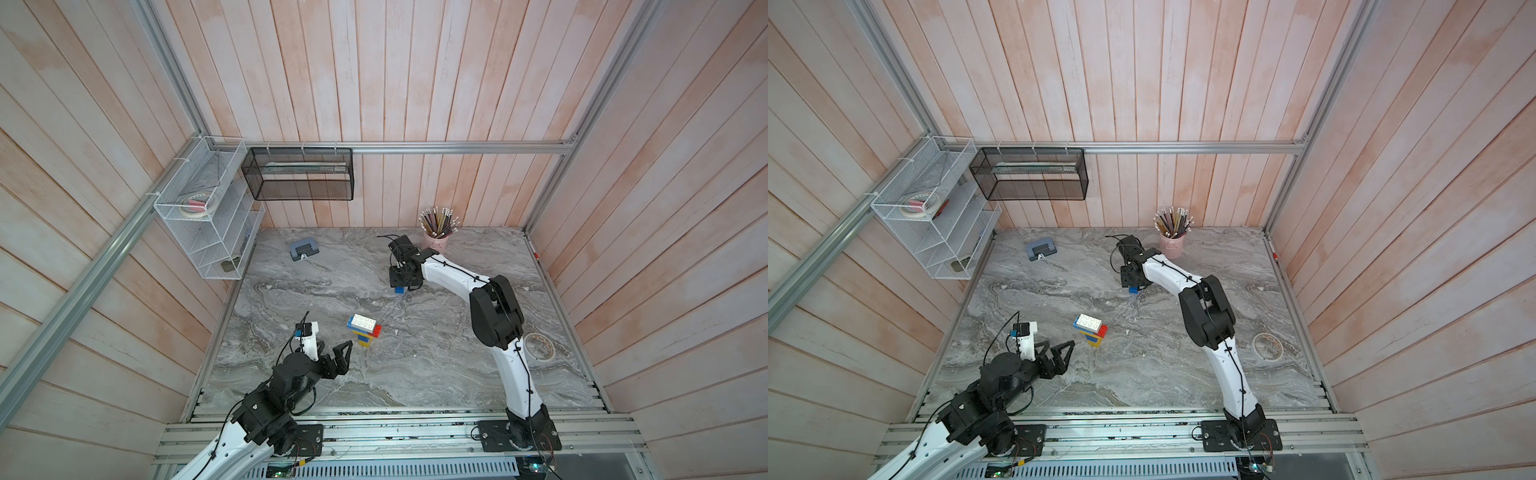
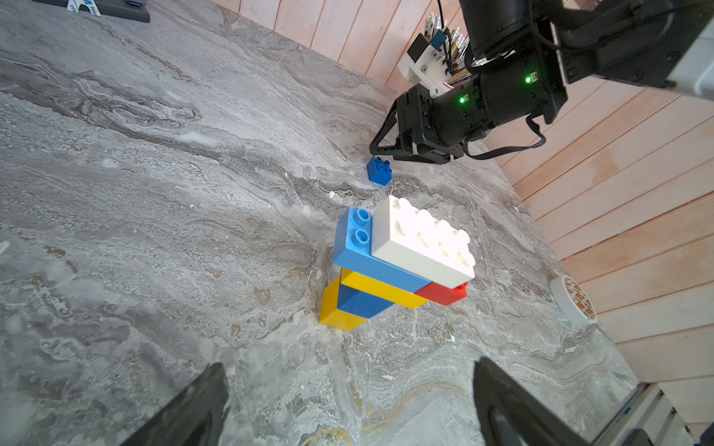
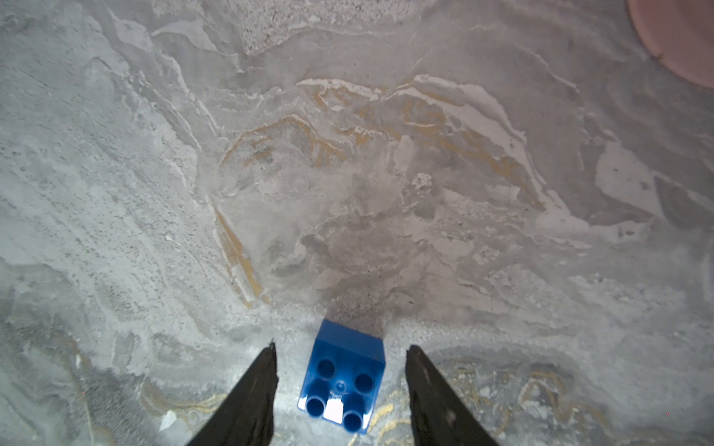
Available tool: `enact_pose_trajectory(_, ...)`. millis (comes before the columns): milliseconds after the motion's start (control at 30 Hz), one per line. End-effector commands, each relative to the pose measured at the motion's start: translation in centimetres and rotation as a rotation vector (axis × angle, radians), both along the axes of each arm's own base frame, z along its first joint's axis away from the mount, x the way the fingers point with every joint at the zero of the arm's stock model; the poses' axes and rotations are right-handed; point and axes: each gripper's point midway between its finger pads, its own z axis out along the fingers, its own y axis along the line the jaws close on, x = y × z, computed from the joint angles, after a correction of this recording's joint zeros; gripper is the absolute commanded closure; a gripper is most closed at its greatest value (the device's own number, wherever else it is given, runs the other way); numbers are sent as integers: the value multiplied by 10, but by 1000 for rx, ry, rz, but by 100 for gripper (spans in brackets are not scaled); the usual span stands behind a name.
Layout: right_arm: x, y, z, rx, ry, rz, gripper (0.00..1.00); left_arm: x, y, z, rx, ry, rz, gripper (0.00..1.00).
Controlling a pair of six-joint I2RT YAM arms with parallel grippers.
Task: Assemble a spoon with lego
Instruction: Pick up the lego brick from the center of the board.
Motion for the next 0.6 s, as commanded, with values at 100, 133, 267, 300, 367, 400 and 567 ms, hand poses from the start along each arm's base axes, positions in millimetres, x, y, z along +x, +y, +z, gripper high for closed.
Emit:
enact_pose_trajectory(100, -9, -4, -25, -40, 49, -10, 45, 0, 0, 1, 6, -17, -9, 0)
enact_pose_trajectory(133, -10, -4, -26, -39, 49, -9, 45, 0, 0, 0, 7, -15, -8, 0)
enact_pose_trajectory(267, -11, -5, -28, -35, 52, -12, 46, 0, 0, 0, 7, -16, -8, 0)
enact_pose_trajectory(300, -12, -4, -30, -35, 56, -11, 46, 0, 0, 0, 7, -15, -10, 0)
enact_pose_trajectory(367, -13, -4, -33, -36, 64, -9, 48, 0, 0, 0, 6, -16, -10, 0)
enact_pose_trajectory(400, -12, -4, -32, -37, 63, -10, 48, 0, 0, 1, 6, -17, -9, 0)
enact_pose_trajectory(567, -12, -4, -33, -37, 63, -11, 56, 0, 0, 0, 7, -15, -9, 0)
